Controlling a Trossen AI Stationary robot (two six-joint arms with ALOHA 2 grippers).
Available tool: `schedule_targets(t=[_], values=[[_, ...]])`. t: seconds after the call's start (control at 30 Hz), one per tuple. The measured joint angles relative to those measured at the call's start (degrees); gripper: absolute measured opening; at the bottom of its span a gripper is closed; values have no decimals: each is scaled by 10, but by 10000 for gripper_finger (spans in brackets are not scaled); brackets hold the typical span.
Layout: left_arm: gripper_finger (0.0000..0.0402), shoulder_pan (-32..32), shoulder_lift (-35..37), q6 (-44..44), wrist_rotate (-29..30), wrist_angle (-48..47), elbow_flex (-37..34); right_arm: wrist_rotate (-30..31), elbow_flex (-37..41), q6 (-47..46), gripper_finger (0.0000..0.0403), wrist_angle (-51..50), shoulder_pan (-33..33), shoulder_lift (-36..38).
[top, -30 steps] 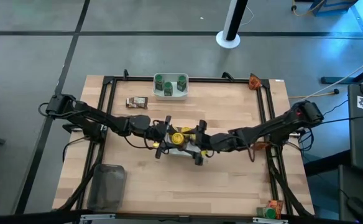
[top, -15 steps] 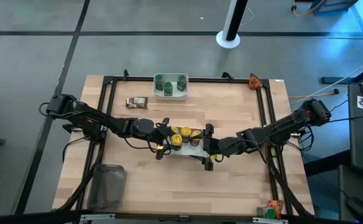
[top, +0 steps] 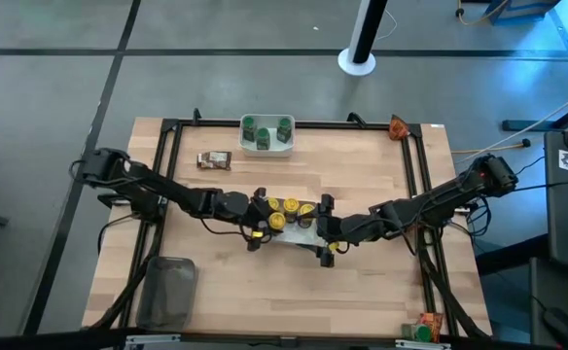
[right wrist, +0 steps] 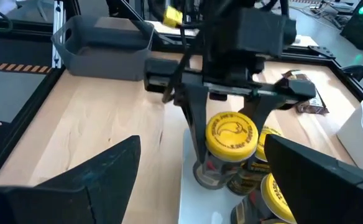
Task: Sort spices by type
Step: Put the yellow seasoning bottle into the bottom white bin
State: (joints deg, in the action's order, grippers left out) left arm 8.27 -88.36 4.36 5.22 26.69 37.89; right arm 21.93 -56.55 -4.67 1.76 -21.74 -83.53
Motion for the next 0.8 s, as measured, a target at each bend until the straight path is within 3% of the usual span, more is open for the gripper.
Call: schedule_targets(t=[0.8], values=[[204, 0, -70, 32, 0, 28, 1, -1, 0, 0, 340, 1, 0, 0]])
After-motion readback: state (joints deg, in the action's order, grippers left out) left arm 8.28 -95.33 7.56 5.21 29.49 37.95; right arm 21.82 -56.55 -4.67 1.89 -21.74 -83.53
